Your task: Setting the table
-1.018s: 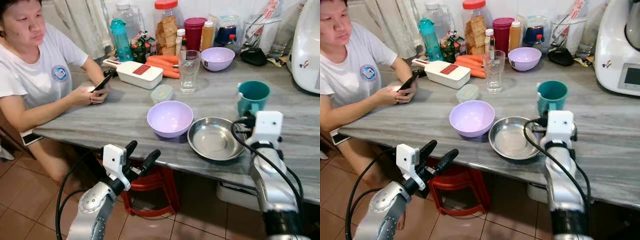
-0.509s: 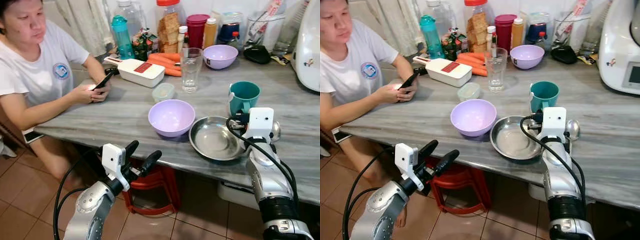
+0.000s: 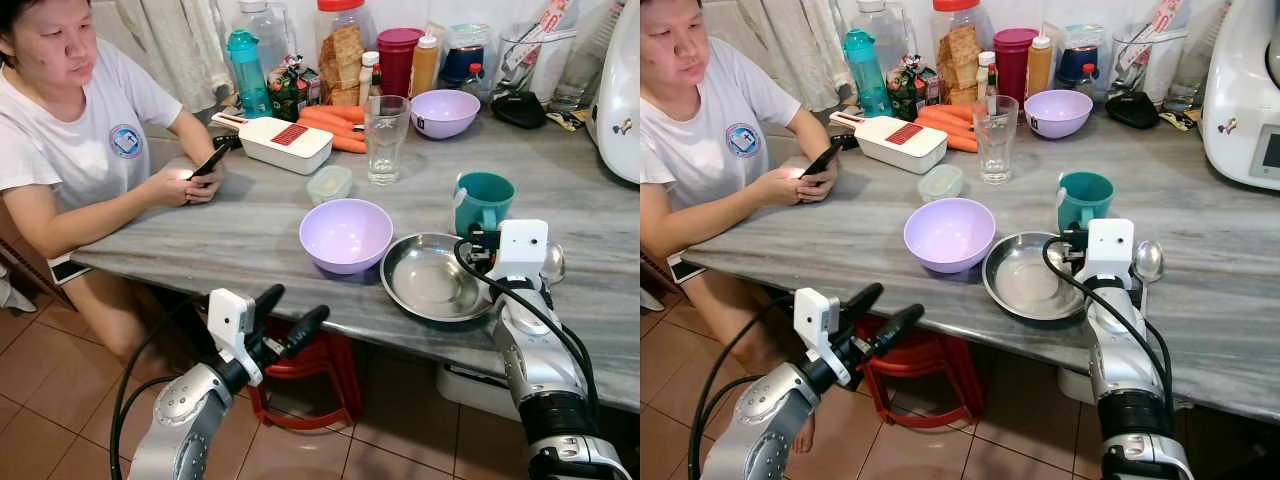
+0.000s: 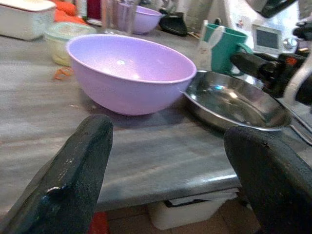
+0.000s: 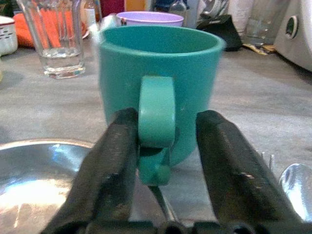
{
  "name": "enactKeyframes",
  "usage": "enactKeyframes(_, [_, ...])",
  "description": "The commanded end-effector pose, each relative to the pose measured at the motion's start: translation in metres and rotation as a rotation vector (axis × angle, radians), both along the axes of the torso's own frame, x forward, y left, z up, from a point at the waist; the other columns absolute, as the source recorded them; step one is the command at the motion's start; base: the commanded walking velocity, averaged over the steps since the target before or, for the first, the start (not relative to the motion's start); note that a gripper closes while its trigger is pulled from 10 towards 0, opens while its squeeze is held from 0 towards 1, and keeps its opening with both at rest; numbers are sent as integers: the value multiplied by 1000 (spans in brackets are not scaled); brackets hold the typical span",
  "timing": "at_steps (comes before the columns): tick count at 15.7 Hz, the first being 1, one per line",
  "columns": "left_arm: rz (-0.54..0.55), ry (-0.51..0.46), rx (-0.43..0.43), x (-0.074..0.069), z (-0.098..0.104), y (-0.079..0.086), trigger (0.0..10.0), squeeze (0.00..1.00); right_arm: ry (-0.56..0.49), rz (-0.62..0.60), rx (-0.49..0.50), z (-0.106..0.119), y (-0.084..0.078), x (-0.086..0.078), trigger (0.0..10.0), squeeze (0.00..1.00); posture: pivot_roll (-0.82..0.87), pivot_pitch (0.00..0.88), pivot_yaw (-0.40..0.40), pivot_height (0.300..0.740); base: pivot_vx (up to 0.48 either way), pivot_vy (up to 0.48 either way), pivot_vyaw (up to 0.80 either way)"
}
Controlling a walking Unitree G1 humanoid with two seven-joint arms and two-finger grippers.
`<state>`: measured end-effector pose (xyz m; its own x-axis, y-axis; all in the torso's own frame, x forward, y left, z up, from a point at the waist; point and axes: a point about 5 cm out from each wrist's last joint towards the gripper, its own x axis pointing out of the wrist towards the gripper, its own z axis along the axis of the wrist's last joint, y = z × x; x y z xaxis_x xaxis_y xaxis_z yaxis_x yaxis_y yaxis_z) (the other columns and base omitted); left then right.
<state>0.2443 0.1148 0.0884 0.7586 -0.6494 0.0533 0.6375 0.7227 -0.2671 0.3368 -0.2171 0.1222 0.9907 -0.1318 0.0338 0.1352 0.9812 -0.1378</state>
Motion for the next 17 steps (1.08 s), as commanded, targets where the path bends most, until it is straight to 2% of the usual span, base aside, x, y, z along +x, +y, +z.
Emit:
enactKeyframes(1, [-16,3,5,-2,1,2,10000,0,-23,4,1,6,2,3,10000,1000,-98,37,119,740,0,0,0])
enactKeyframes(8, [-40,2,-11,1,1,-2,10000,0,-106,-52,-22,21,-7,-7,10000,1000,-114,21,119,740,0,0,0])
enactKeyframes(11, [3,-16,-5,6,4,0,10000,0,-175,-79,-26,35,-6,-16,10000,1000,-116,17,119,740,0,0,0])
enactKeyframes(12, [58,-31,1,11,5,4,10000,0,-205,-84,-35,39,-2,-21,10000,1000,-118,13,119,740,0,0,0])
enactKeyframes(13, [183,-65,23,19,8,14,10000,0,-220,-77,-53,41,2,-27,10000,1000,-119,8,118,740,0,0,0])
enactKeyframes(16, [347,-65,77,30,7,34,10000,0,-204,-30,-109,35,14,-42,10000,1000,-120,0,116,740,0,0,0])
enactKeyframes(17, [379,-69,91,33,7,39,10000,0,-199,-23,-114,32,18,-47,10000,922,-121,0,116,740,0,0,0])
